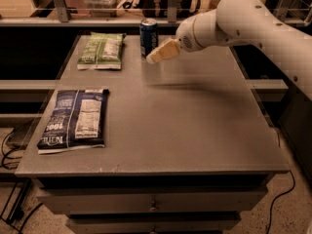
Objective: Pick pepsi can
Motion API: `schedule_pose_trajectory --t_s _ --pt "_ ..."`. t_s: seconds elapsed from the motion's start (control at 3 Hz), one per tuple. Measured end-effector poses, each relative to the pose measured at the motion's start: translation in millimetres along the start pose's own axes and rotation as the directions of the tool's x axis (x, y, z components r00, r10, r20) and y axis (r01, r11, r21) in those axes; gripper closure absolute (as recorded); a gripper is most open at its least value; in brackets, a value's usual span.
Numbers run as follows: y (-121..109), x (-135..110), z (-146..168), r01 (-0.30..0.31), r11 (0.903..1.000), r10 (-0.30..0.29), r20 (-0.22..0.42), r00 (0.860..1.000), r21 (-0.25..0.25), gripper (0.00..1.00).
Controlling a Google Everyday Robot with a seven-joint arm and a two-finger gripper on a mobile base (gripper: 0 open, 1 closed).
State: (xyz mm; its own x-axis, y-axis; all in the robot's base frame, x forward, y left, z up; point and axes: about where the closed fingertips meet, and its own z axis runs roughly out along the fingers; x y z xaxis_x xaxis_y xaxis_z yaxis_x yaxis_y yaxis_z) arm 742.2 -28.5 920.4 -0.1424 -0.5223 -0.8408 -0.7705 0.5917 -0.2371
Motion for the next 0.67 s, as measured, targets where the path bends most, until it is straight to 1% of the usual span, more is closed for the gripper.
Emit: schedule_pose_trajectory --t_s 0.33,0.67 --pt "-0.4 3.2 18.5 -0.039 0.9991 0.039 0.012 0.999 -0.018 0.0" --pt "-5.0 6.3 40.5 -0.101 0.9947 0.101 0.038 0.994 -0.018 0.0"
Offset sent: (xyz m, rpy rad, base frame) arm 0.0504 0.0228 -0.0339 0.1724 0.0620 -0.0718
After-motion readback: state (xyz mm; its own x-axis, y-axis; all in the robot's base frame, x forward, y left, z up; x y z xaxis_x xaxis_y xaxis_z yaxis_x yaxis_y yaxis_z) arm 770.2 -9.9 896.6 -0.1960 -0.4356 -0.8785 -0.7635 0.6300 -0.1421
